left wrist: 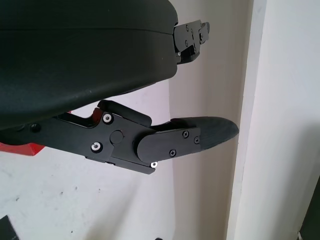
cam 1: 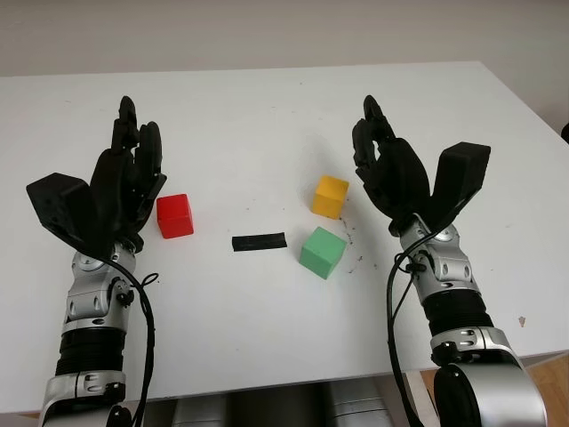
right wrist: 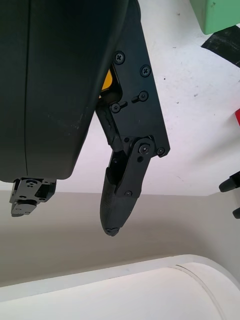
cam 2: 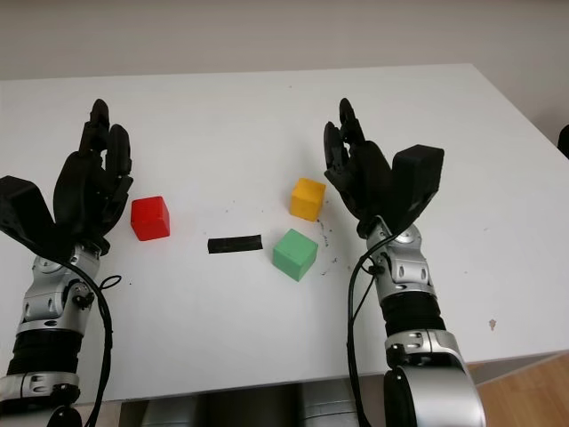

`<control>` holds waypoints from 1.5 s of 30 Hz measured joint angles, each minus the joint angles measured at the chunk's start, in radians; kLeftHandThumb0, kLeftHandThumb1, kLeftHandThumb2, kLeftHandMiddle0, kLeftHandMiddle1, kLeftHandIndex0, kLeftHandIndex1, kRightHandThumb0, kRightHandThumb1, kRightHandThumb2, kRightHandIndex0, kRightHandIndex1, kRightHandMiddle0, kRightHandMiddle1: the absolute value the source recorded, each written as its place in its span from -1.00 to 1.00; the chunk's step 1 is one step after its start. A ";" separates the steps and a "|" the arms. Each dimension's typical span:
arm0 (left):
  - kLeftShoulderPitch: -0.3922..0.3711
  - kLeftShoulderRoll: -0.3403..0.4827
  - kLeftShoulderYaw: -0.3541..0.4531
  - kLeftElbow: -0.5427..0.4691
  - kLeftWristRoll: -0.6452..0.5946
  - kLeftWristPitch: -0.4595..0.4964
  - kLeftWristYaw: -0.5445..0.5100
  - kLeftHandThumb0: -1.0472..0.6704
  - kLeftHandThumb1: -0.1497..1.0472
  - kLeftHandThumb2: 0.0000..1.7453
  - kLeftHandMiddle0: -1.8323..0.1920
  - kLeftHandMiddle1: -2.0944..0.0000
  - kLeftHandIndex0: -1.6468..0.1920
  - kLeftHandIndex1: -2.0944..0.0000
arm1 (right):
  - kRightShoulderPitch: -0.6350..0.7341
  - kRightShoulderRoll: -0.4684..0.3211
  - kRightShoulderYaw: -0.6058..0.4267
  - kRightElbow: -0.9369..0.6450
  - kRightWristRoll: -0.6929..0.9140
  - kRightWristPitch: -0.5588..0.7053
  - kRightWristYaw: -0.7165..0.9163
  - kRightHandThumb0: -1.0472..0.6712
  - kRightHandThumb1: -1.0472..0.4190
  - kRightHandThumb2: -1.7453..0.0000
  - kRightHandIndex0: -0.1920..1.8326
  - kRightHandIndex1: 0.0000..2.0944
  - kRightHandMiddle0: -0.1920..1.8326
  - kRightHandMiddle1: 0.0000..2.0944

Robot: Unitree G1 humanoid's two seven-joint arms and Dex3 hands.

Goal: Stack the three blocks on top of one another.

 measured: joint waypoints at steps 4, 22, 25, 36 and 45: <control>0.006 0.083 -0.040 -0.011 0.198 -0.084 0.055 -0.48 1.00 -0.78 0.55 0.89 0.60 0.84 | 0.000 -0.001 0.002 -0.003 -0.003 0.000 0.005 -0.48 -1.00 0.23 -1.00 -1.00 -1.00 -1.00; 0.033 0.576 -0.232 -0.100 0.607 -0.140 -0.311 -0.76 0.72 -0.96 0.59 0.96 0.54 0.92 | 0.000 -0.008 0.001 -0.037 -0.002 0.029 -0.004 -0.47 -1.00 0.21 -1.00 -1.00 -1.00 -1.00; 0.033 0.581 -0.248 -0.106 0.603 -0.137 -0.355 -0.74 0.68 -0.96 0.63 0.97 0.55 0.93 | 0.000 -0.008 0.001 -0.037 -0.002 0.029 -0.004 -0.48 -1.00 0.21 -1.00 -1.00 -1.00 -1.00; 0.033 0.564 -0.288 -0.044 0.644 -0.134 -0.300 -0.78 0.76 -0.93 0.82 0.98 0.57 0.94 | 0.000 -0.010 0.001 -0.037 -0.007 0.027 0.003 -0.46 -1.00 0.19 -1.00 -1.00 -1.00 -1.00; 0.033 0.526 -0.315 -0.001 0.713 -0.115 -0.146 -0.68 0.77 -0.93 0.81 0.95 0.51 0.93 | 0.000 -0.012 0.000 -0.037 -0.009 0.027 0.004 -0.46 -1.00 0.20 -1.00 -1.00 -1.00 -1.00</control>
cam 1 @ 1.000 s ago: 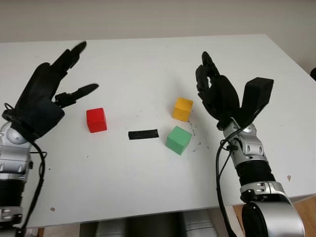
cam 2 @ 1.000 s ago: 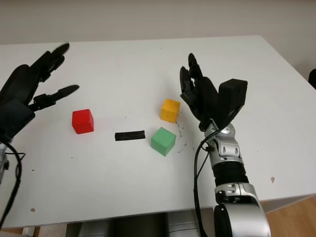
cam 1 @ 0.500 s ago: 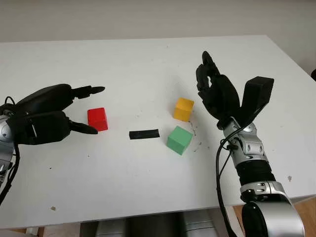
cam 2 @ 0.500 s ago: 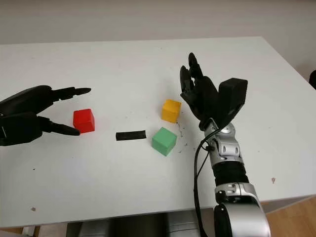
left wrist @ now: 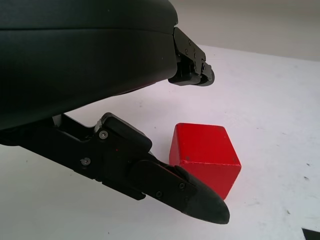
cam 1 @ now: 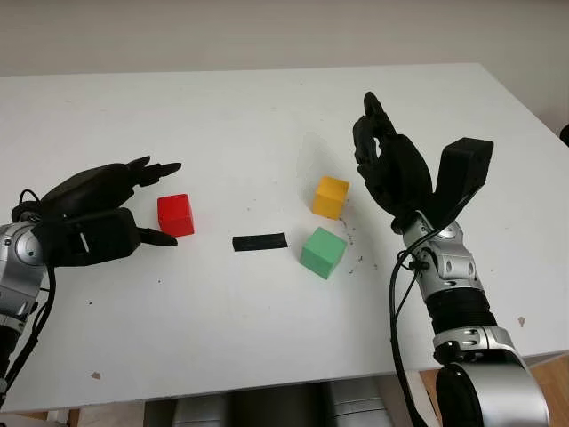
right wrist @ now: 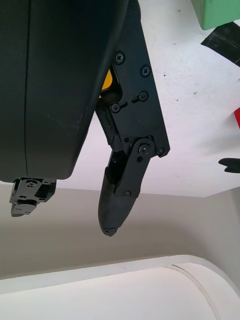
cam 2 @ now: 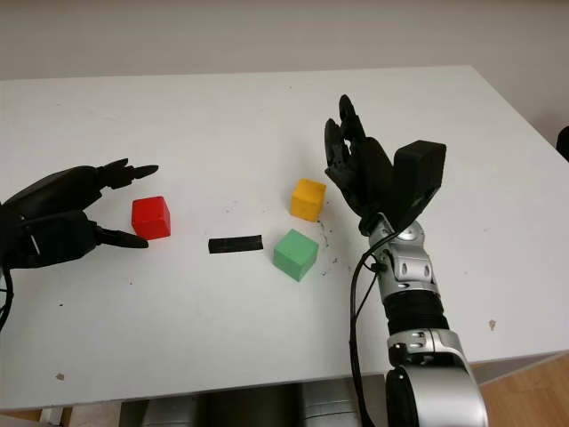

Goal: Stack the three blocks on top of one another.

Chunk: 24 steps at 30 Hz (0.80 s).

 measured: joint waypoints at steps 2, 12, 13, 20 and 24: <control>0.000 -0.002 -0.009 0.008 0.019 -0.001 0.029 -0.70 0.80 -0.93 0.80 0.95 0.50 0.92 | 0.000 0.000 0.000 0.000 -0.001 0.000 0.000 -0.46 -1.00 0.20 -1.00 -1.00 -1.00 -1.00; 0.000 -0.002 -0.040 0.000 0.081 0.023 0.083 -0.69 0.76 -0.94 0.76 0.94 0.43 0.90 | 0.000 0.000 0.000 0.000 -0.001 0.000 -0.001 -0.47 -1.00 0.20 -1.00 -1.00 -1.00 -1.00; 0.000 -0.002 -0.040 -0.002 0.081 0.025 0.083 -0.68 0.75 -0.95 0.75 0.94 0.42 0.90 | 0.000 0.000 0.000 0.000 -0.001 0.000 -0.001 -0.47 -1.00 0.19 -1.00 -1.00 -1.00 -1.00; 0.003 -0.002 -0.040 -0.010 0.064 0.033 0.060 -0.65 0.72 -0.94 0.75 0.94 0.39 0.89 | 0.000 0.000 0.000 0.000 -0.001 0.007 -0.008 -0.46 -1.00 0.19 -1.00 -1.00 -1.00 -1.00; 0.005 -0.002 -0.041 -0.010 0.056 0.026 0.051 -0.66 0.71 -0.94 0.72 0.94 0.34 0.87 | 0.000 0.000 0.000 -0.001 -0.002 0.009 -0.009 -0.46 -1.00 0.19 -1.00 -1.00 -1.00 -1.00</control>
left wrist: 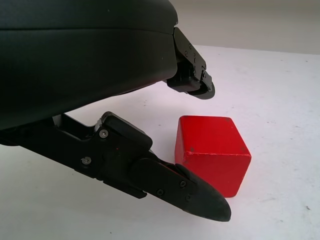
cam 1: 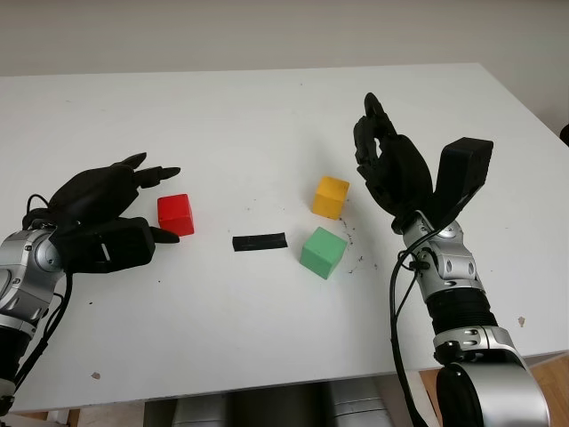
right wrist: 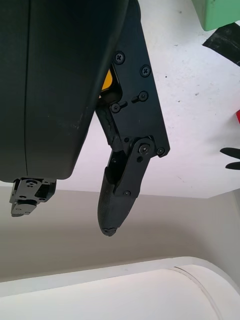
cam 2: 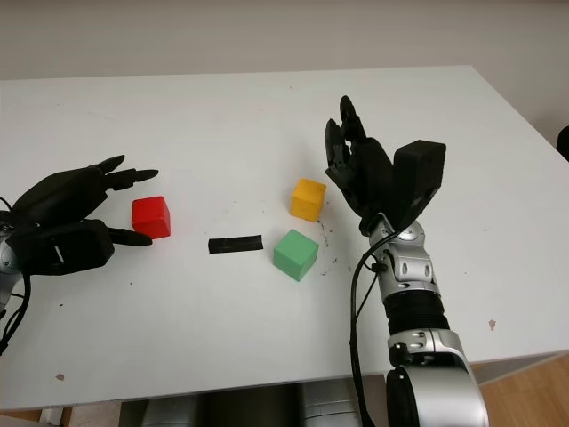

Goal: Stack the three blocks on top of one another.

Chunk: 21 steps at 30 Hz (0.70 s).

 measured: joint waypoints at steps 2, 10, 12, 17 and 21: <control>0.002 0.000 0.000 0.002 -0.007 -0.013 0.006 -0.64 0.72 -0.94 0.71 0.94 0.32 0.85 | 0.000 0.000 0.000 -0.001 0.000 0.002 0.000 -0.47 -1.00 0.20 -1.00 -1.00 -1.00 -1.00; 0.004 -0.006 -0.013 0.023 0.023 -0.031 0.074 -0.59 0.76 -0.93 0.65 0.93 0.23 0.77 | 0.000 0.000 0.000 -0.001 0.000 0.002 0.000 -0.47 -1.00 0.20 -1.00 -1.00 -1.00 -1.00; 0.004 -0.008 -0.019 0.025 0.036 -0.035 0.092 -0.56 0.75 -0.94 0.62 0.94 0.24 0.69 | 0.000 0.000 0.000 -0.001 0.001 0.002 0.000 -0.48 -1.00 0.20 -1.00 -1.00 -1.00 -1.00; 0.005 -0.012 -0.041 0.030 0.087 -0.038 0.154 -0.50 0.75 -0.94 0.54 0.94 0.43 0.17 | 0.000 0.000 0.000 -0.001 0.001 0.002 0.001 -0.48 -1.00 0.21 -1.00 -1.00 -1.00 -1.00; 0.005 -0.012 -0.056 0.042 0.124 -0.043 0.200 -0.47 0.77 -0.94 0.50 0.93 0.43 0.07 | 0.000 0.000 -0.001 -0.001 0.001 0.002 0.000 -0.47 -1.00 0.22 -1.00 -1.00 -1.00 -1.00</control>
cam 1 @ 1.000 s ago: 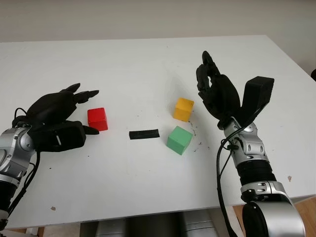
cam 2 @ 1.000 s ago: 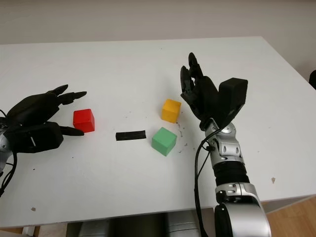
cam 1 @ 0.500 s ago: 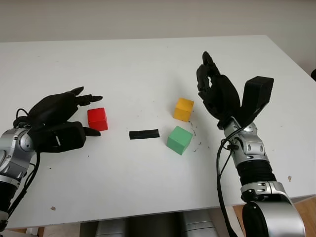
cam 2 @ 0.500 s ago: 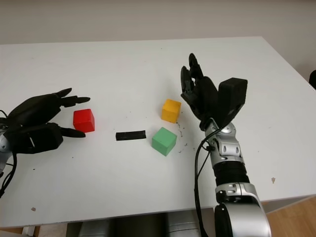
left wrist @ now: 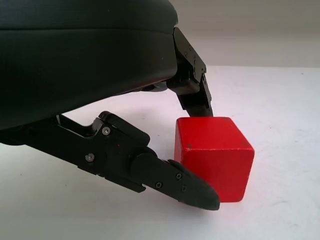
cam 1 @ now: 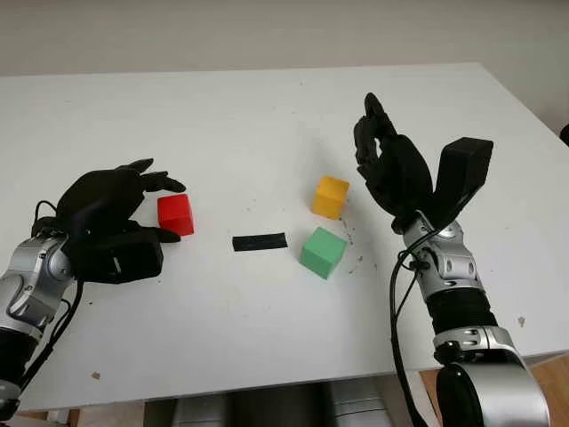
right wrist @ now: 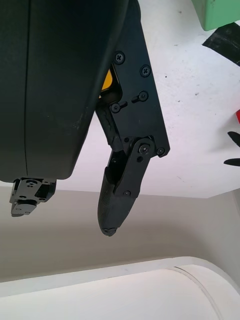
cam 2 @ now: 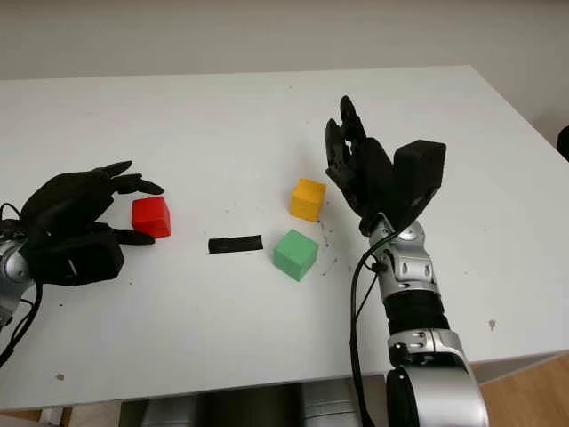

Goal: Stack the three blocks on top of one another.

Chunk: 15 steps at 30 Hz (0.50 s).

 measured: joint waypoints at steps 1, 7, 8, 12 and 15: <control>0.000 0.000 -0.002 0.002 0.006 -0.001 0.008 -0.47 0.77 -0.94 0.49 0.93 0.43 0.06 | 0.000 0.000 0.000 0.000 0.000 0.000 0.000 -0.47 -1.00 0.22 -1.00 -1.00 -1.00 -1.00; 0.000 -0.003 -0.006 0.017 0.017 -0.006 0.037 -0.47 0.79 -0.93 0.46 0.93 0.42 -0.01 | 0.000 0.000 0.000 0.000 0.000 0.000 0.000 -0.48 -1.00 0.22 -1.00 -1.00 -1.00 -1.00; 0.000 -0.005 -0.006 0.019 0.016 -0.006 0.039 -0.46 0.81 -0.93 0.46 0.94 0.43 -0.05 | 0.000 0.000 -0.001 0.000 0.000 0.000 0.001 -0.48 -1.00 0.22 -1.00 -1.00 -1.00 -1.00; 0.000 -0.009 -0.006 0.040 -0.001 -0.040 0.053 -0.31 0.95 -0.93 0.44 0.93 0.43 -0.25 | 0.000 0.000 0.000 0.000 0.000 0.000 -0.003 -0.48 -1.00 0.23 -1.00 -1.00 -1.00 -1.00; 0.000 -0.018 0.001 0.065 -0.045 -0.075 0.066 -0.26 0.99 -0.91 0.41 0.93 0.47 -0.39 | 0.000 0.000 0.000 0.000 0.000 0.000 -0.008 -0.48 -1.00 0.22 -1.00 -1.00 -1.00 -1.00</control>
